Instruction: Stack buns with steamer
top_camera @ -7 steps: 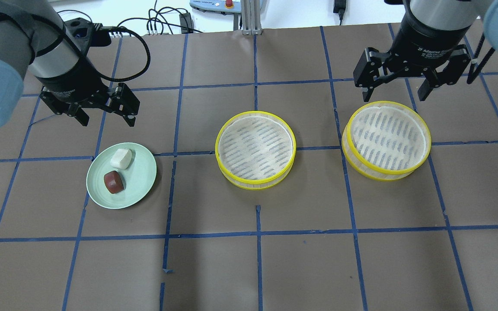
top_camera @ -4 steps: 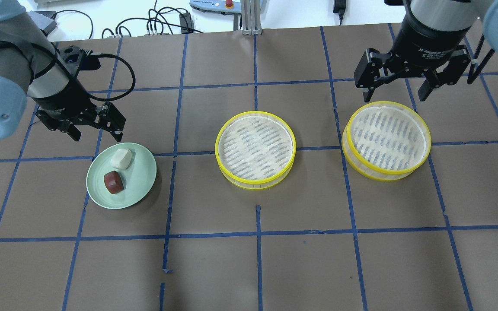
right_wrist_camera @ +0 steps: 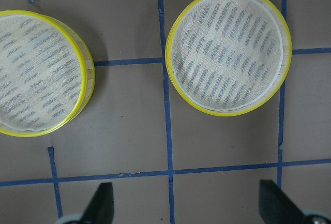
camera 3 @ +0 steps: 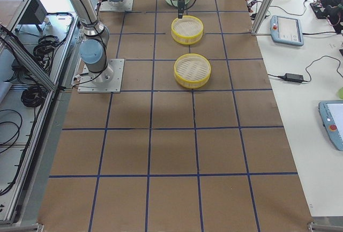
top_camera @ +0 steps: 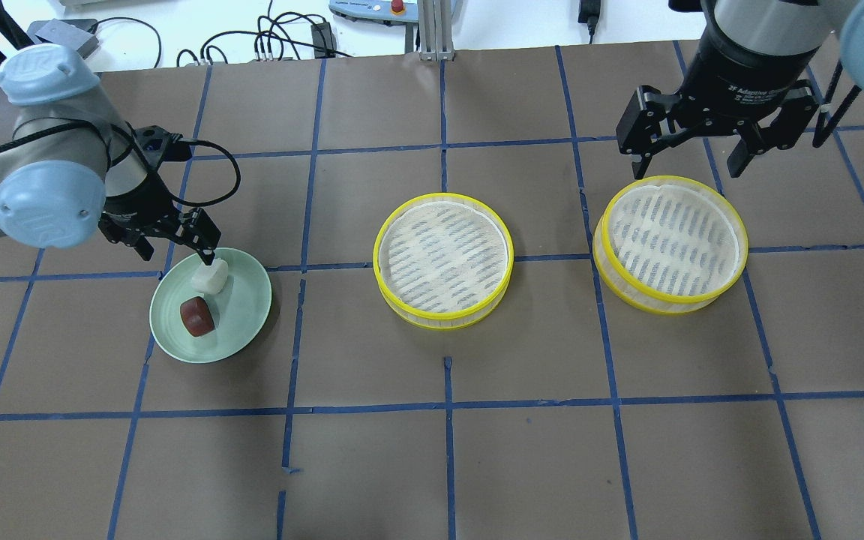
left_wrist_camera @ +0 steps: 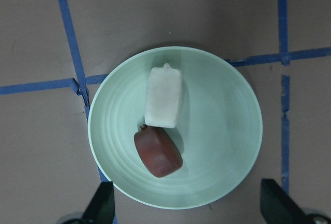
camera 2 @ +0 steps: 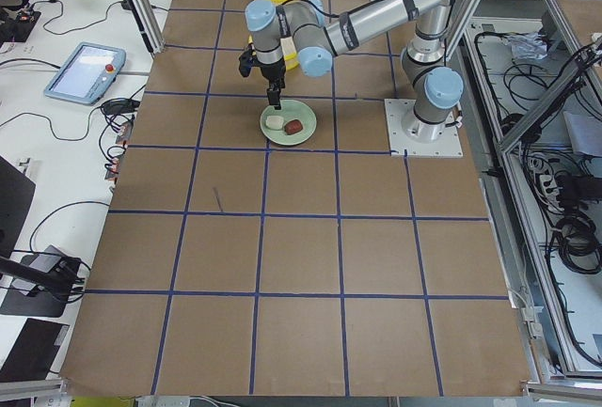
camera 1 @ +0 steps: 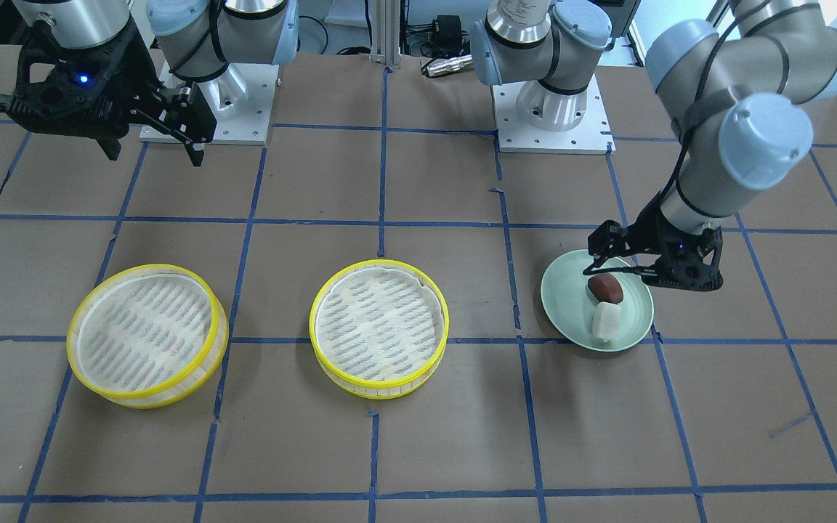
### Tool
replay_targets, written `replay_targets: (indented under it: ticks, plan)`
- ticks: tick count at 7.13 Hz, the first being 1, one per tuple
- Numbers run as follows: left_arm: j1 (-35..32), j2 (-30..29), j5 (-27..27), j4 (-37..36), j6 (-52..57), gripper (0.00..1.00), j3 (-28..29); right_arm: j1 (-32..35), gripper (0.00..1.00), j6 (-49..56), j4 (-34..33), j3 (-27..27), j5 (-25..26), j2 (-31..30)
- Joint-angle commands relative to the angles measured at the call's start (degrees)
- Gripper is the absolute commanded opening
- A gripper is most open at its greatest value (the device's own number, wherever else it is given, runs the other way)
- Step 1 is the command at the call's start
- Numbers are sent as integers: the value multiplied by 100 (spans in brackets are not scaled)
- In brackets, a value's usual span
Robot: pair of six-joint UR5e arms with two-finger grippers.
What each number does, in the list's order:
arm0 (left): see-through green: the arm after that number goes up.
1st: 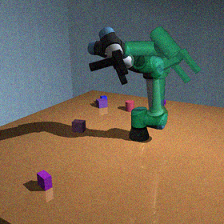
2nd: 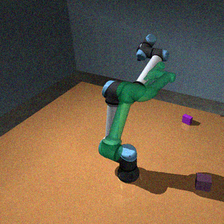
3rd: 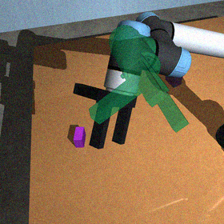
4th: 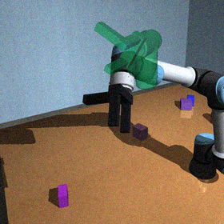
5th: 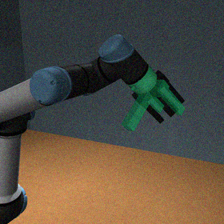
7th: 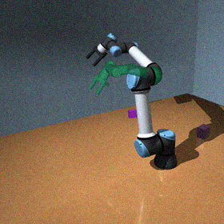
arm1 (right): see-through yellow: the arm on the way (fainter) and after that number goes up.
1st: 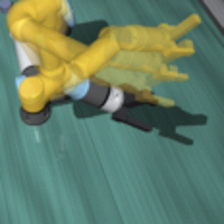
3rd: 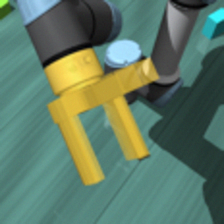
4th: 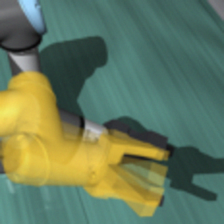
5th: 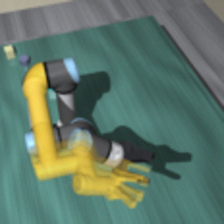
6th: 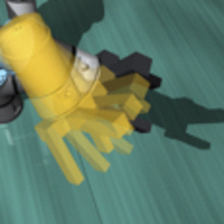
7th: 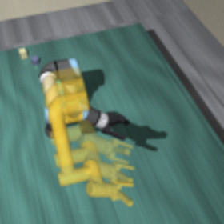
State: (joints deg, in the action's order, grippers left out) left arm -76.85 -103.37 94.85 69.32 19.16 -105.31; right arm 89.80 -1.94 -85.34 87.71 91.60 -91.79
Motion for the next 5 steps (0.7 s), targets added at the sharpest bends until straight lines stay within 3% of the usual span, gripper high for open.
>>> replay_targets:
  ticks: [1, 3, 4, 5]
  plan:
    - [4, -516, 52, -348, 0, 100, -24, -260, 100, 360, -44, -87, -2, 47]
    - [4, -815, 52, -786, -18, 96, -173, -654, 100, 974, -725, -61, 225, 396]
    - [4, -834, 43, -945, -26, 75, -235, -953, 99, 1359, -1043, -35, 226, 825]
    - [4, -834, 51, -964, -27, 37, -235, -1234, 99, 2007, -1150, 17, 148, 1256]
